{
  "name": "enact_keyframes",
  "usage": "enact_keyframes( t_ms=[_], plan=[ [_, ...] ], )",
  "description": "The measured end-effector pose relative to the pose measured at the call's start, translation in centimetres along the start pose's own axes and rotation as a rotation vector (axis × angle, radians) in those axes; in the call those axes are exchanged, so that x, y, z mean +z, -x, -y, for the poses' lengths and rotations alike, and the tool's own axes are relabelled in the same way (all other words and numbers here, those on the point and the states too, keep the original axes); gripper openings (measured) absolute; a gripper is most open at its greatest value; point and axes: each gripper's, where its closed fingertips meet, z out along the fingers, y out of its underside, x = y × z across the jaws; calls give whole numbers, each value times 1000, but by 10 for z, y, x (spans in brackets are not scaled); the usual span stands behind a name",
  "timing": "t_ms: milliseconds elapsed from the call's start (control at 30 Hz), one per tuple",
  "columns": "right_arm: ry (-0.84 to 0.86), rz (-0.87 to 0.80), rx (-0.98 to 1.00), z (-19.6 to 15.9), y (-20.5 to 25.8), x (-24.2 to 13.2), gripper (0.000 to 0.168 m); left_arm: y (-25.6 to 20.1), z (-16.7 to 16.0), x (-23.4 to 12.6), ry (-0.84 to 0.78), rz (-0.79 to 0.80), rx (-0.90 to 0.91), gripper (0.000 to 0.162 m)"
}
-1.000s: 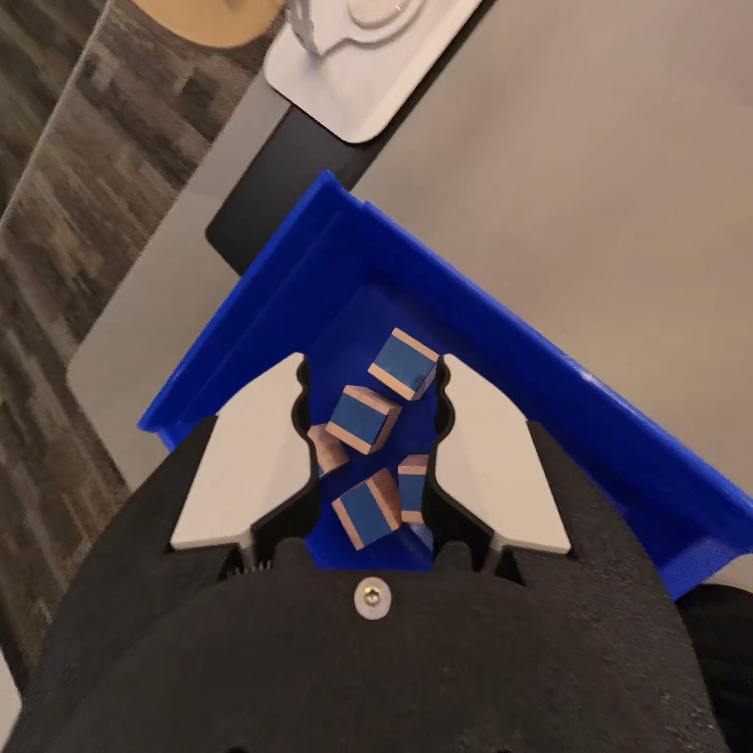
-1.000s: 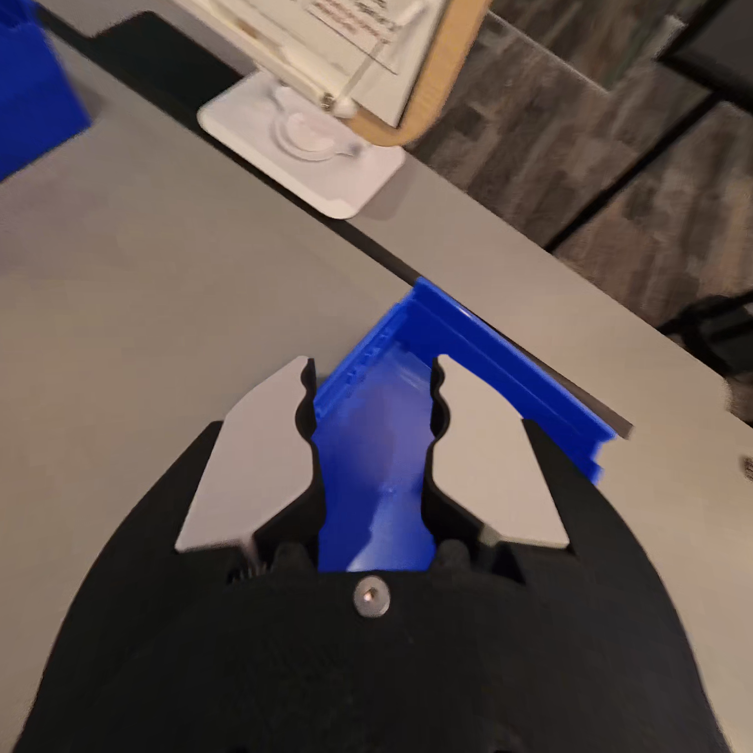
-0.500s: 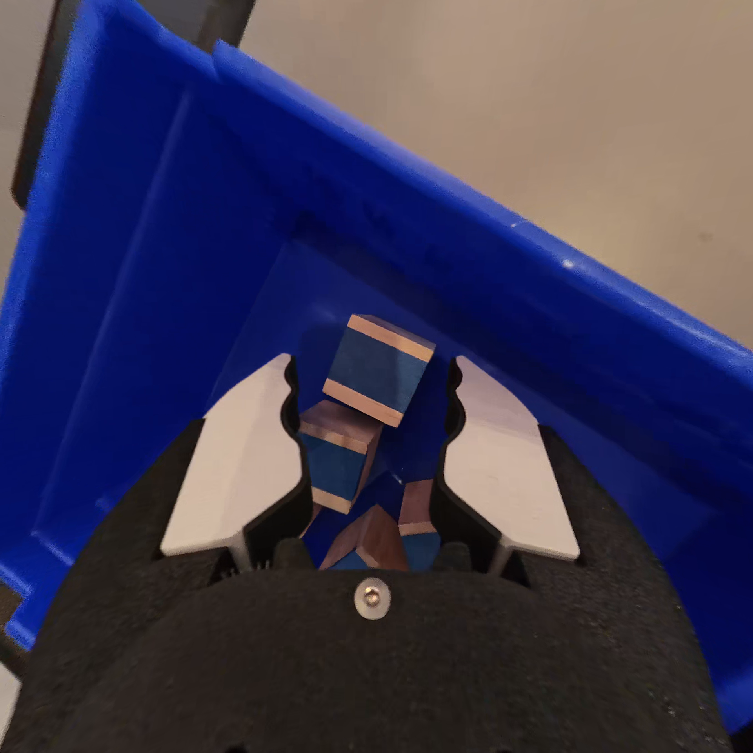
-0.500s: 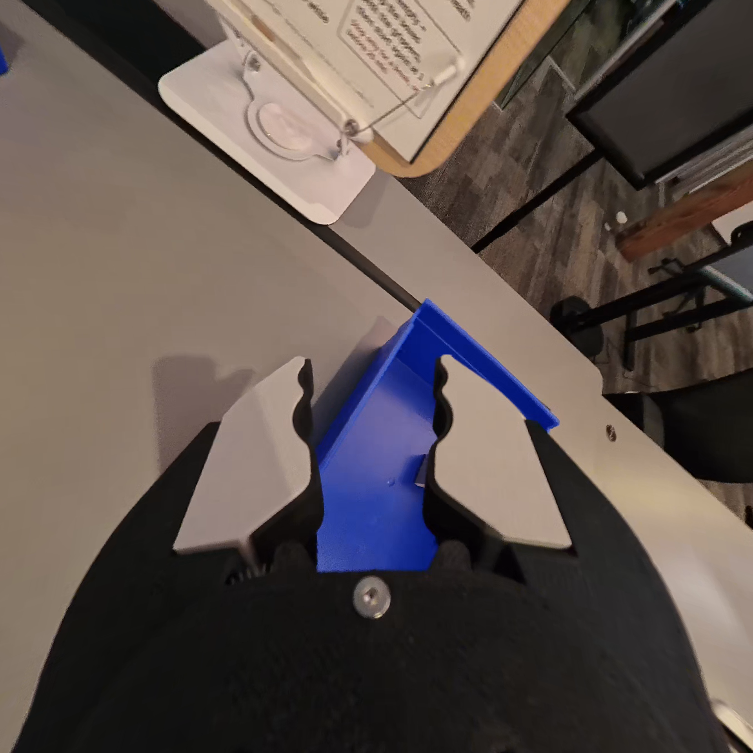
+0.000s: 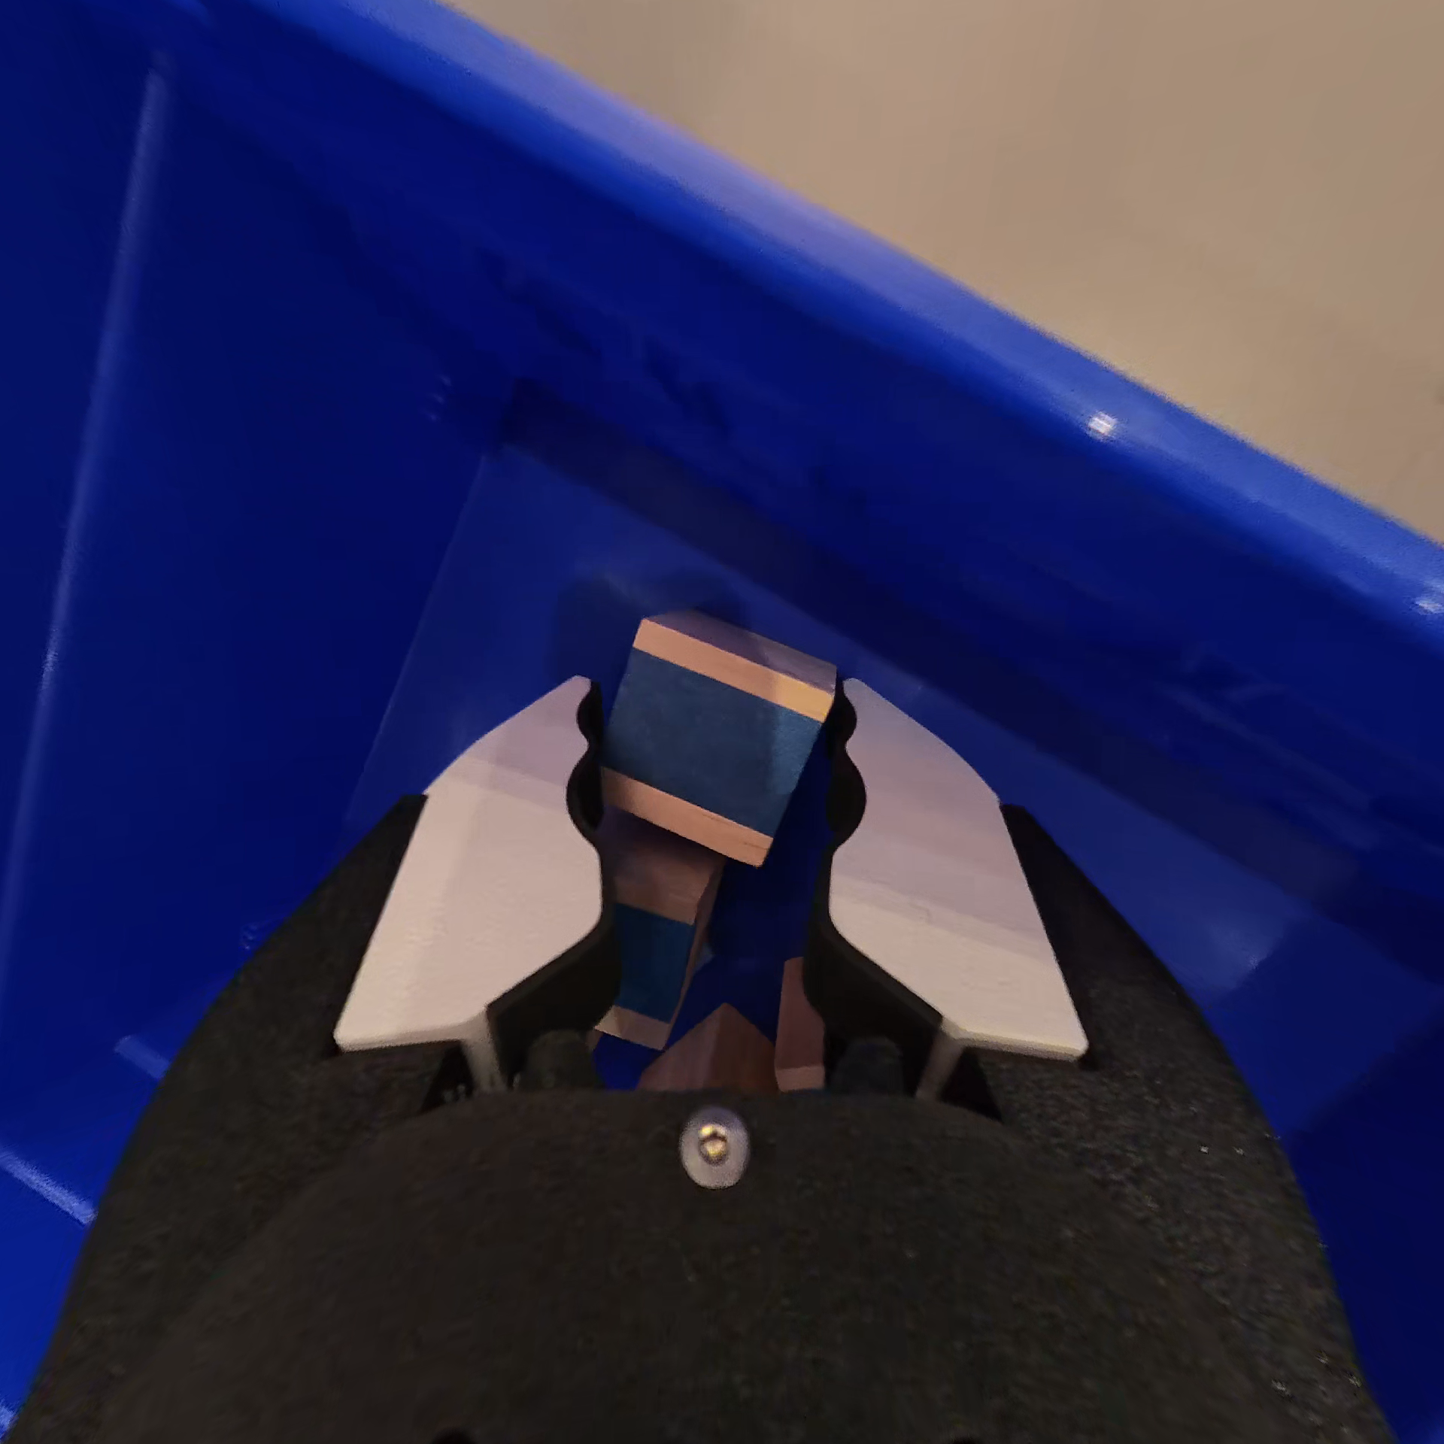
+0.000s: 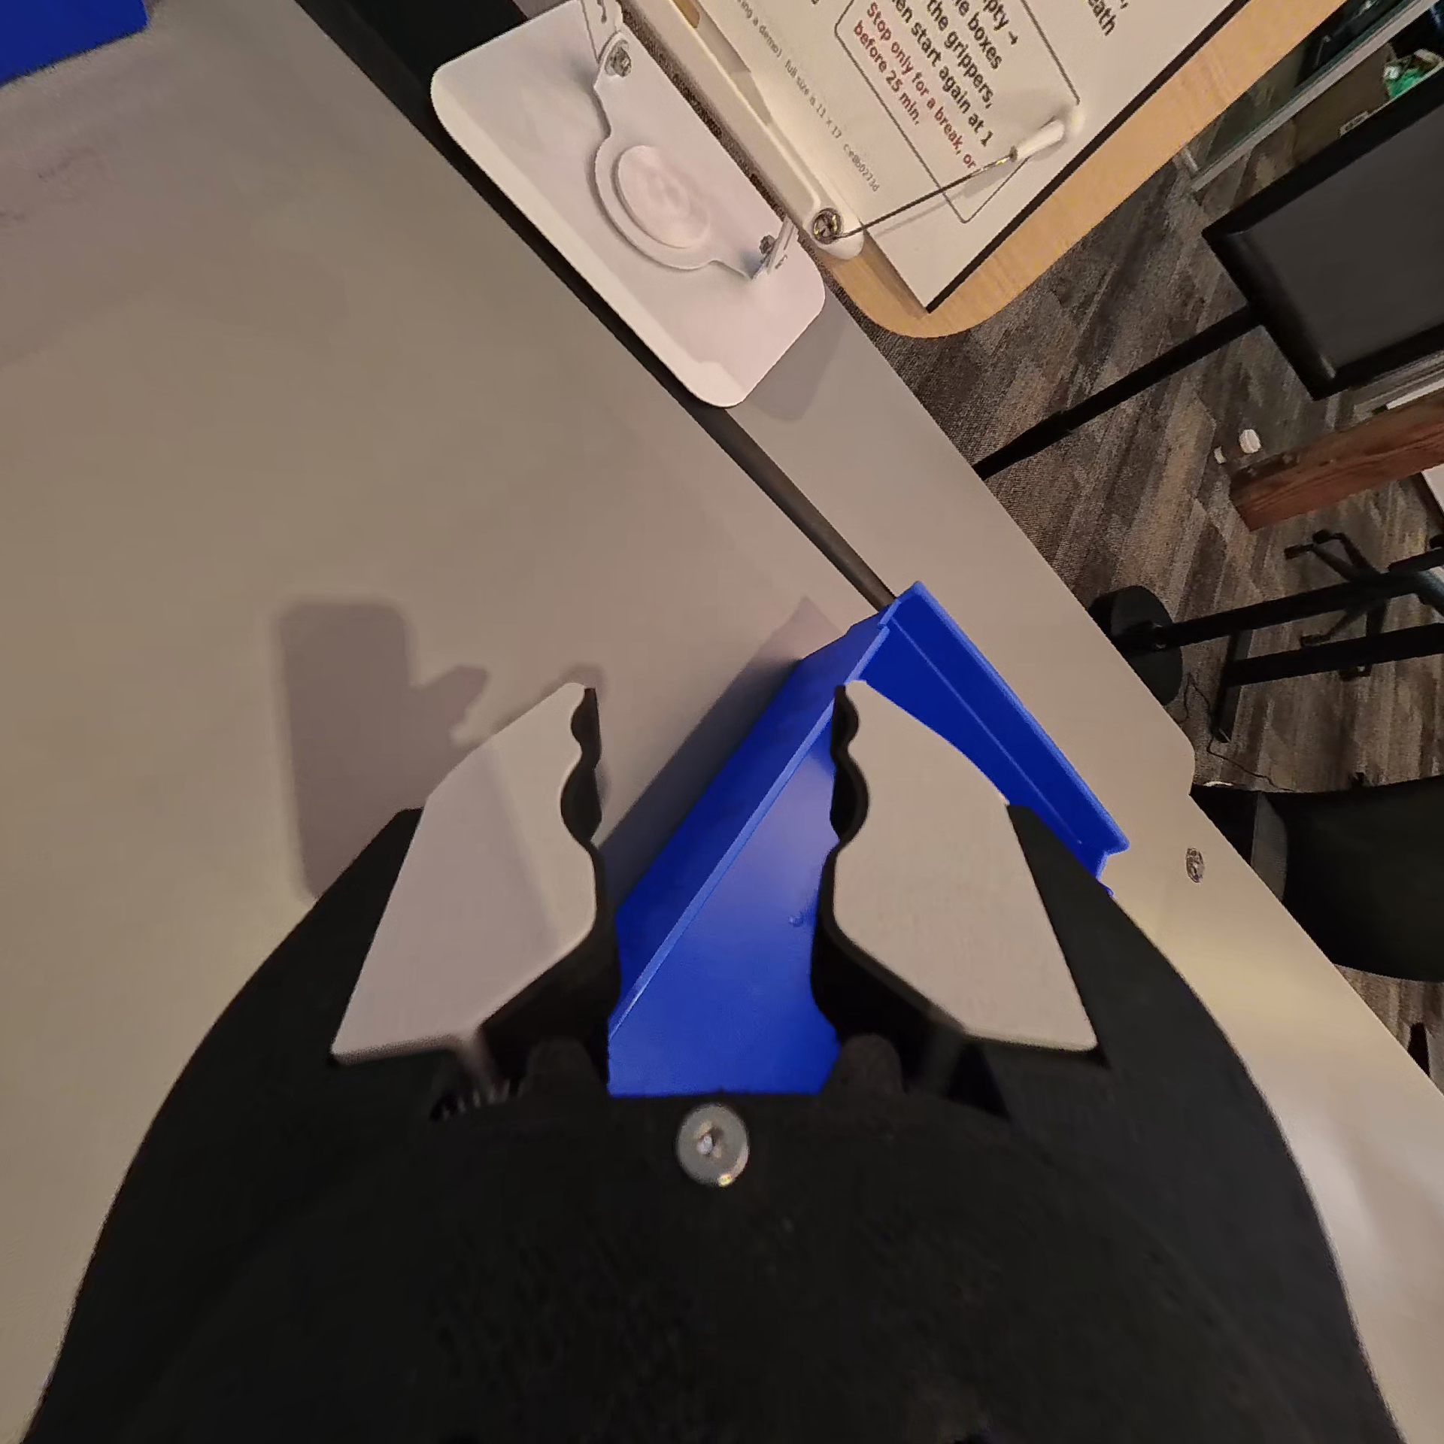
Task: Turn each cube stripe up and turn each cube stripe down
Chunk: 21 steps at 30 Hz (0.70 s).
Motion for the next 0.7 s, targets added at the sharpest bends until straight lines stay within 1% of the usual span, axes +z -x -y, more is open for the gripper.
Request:
enact_keyframes(
  t_ms=[133,233,333,400,433,500,567,633,700],
  plan=[
    [22,12,-14,-3,4,4,58,4,-5,-4,55,20,-22,54],
    [38,15,-34,-5,7,7,58,18,-6,-22,81,118,-58,54],
    [31,16,-41,-3,9,10,58,41,3,-61,16,276,-130,53],
    [9,12,-57,2,11,11,58,51,16,-95,-81,369,-186,53],
    [-10,12,-69,7,14,11,58,50,27,-112,-151,385,-200,53],
    [-80,31,-101,20,23,9,58,36,53,-141,-311,348,-209,53],
    [-206,59,-150,41,36,4,59,15,85,-165,-473,264,-215,53],
    [-386,102,-223,66,56,-10,61,-13,120,-185,-626,141,-211,53],
    [-592,182,-289,88,83,-32,61,-46,157,-202,-777,-29,-193,53]
  ],
)
